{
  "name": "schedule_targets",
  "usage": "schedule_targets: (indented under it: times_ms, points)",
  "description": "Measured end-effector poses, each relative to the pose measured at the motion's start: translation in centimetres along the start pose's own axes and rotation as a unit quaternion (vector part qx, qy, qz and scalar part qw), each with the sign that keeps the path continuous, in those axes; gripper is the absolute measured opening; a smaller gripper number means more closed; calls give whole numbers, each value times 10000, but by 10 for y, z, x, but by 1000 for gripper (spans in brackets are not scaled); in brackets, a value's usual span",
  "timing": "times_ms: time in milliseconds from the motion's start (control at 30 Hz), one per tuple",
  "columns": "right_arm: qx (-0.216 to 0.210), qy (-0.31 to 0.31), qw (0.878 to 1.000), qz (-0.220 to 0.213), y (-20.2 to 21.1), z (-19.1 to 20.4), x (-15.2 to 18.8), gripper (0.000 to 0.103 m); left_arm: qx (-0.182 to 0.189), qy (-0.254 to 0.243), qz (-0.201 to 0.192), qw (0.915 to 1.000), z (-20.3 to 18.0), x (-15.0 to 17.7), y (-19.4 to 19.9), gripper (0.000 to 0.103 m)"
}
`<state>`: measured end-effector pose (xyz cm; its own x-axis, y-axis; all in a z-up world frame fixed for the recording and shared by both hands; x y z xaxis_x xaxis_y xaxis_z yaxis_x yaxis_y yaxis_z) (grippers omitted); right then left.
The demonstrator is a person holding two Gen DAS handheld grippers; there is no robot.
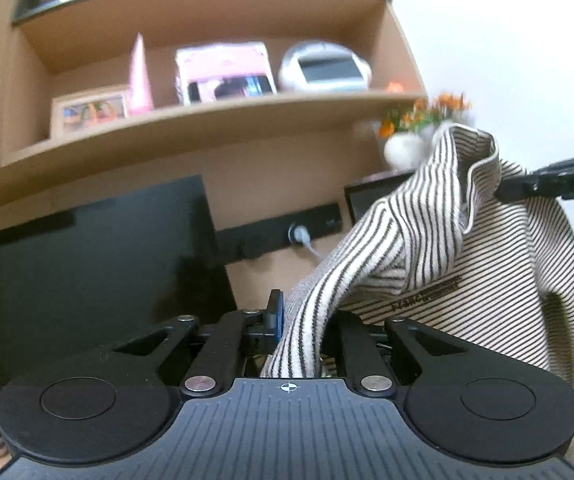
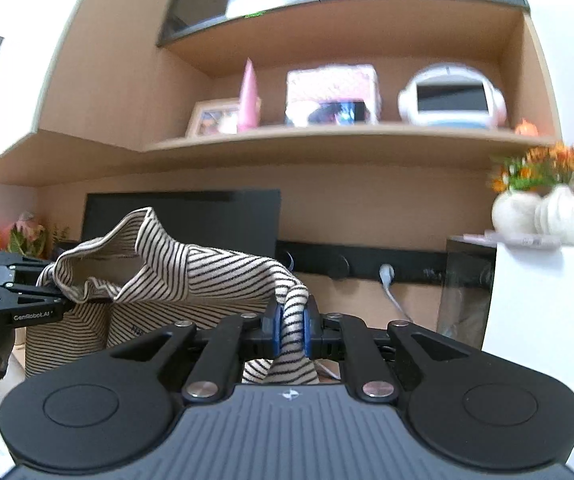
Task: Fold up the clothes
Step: 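Lower the held shirt onto the desk with both grippers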
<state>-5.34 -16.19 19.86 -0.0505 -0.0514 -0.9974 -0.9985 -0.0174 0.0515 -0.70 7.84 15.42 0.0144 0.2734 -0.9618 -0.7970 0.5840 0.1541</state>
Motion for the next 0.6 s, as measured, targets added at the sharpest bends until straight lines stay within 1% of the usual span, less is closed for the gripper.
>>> schedule_targets:
  times_ms: [100,167,233,267,300,333,367,400,433,467,500,567,600]
  points:
    - [48,25,9997,252,-44,-11,20,9,14,-82,319,9995,14,16,-49,10]
    - [101,15,9989,452,-86,-21,36,9,-35,-149,524,9985,26,30,-88,11]
    - [178,-48,9972,724,-139,-32,55,10,-96,48,784,9969,45,46,-138,11]
    - [297,-19,9962,816,-169,-37,64,14,-127,170,930,9954,55,55,-165,12]
    - [512,85,9954,801,-199,-42,74,25,-163,302,1086,9935,65,65,-191,18]
    - [789,257,9938,741,-224,-45,83,33,-228,500,1314,9898,74,78,-215,23]
    - [1133,458,9897,751,-250,-49,92,50,-289,693,1538,9852,83,91,-239,34]
    - [1336,503,9861,852,-270,-52,100,53,-326,852,1753,9803,90,104,-255,42]
    - [1537,546,9820,954,-290,-56,108,53,-361,1002,1946,9751,96,116,-271,44]
    - [1533,416,9818,1044,-299,-60,113,53,-382,1090,2006,9728,98,125,-278,42]
    - [1395,243,9838,1104,-304,-63,118,53,-398,1174,2062,9706,100,133,-285,44]
    - [1014,165,9861,1309,-307,-63,134,53,-363,1307,2115,9679,100,141,-291,45]
    - [816,163,9852,1500,-308,-62,146,53,-351,1419,2148,9656,99,144,-293,45]
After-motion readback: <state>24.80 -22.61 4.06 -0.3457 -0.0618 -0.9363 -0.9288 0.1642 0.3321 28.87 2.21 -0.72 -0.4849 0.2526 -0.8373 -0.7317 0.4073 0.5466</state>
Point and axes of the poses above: each gripper's, at about its wrist camera, not at the fingertips, and y roughly against the way its jaws point, z to its left, x to its underside, the point moved 7 cm from there along -y, roughly the way its jaws point, and after that the axes turned 11 degrees about x, right-handed, at the moved point
